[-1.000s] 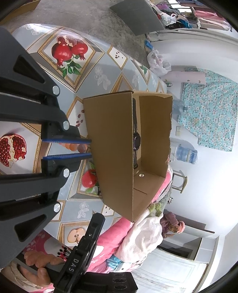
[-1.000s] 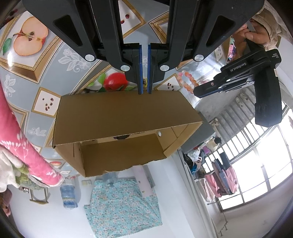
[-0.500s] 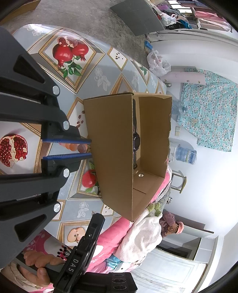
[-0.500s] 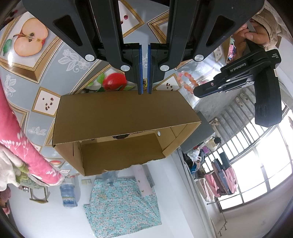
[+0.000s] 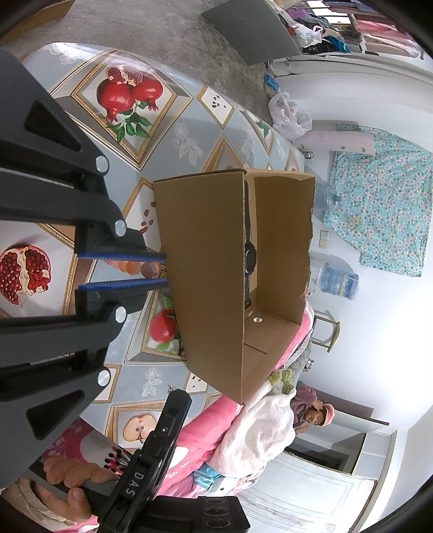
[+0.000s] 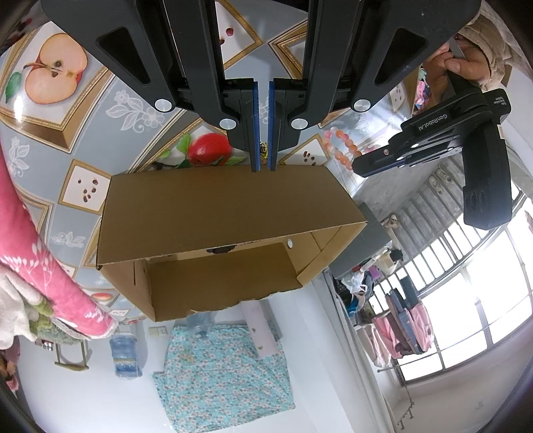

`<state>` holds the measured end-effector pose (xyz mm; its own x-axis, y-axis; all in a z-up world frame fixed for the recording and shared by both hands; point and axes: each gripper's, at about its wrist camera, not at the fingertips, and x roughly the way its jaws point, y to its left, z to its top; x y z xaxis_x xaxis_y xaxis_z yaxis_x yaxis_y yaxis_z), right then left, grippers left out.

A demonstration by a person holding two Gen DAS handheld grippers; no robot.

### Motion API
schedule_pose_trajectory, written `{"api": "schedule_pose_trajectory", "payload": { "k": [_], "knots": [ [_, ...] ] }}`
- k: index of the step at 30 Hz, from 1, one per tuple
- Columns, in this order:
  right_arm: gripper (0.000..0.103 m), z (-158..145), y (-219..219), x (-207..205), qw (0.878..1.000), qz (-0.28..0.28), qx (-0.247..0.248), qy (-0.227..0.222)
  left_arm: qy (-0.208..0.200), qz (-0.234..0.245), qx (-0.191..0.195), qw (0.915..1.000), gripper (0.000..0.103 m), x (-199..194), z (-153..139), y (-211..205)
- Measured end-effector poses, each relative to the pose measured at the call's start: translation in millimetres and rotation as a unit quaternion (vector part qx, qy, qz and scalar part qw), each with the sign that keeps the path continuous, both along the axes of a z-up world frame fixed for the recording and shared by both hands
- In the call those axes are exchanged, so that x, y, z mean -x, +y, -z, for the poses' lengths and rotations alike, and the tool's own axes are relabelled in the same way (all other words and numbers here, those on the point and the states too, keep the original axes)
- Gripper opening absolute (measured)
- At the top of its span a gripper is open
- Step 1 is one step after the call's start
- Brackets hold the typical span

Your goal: Organize jewelry

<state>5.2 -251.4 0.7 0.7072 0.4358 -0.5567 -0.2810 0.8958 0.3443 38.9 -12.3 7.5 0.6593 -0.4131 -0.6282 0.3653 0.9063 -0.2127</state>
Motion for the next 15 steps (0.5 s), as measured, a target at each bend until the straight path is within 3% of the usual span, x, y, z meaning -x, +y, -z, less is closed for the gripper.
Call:
{"api": "schedule_pose_trajectory", "payload": {
  "k": [15],
  "knots": [
    [0.002, 0.3, -0.1, 0.6, 1.000, 0.000, -0.001, 0.001, 0.003, -0.004, -0.001, 1.0000, 0.010, 1.3, 1.9, 2.1]
  ]
}}
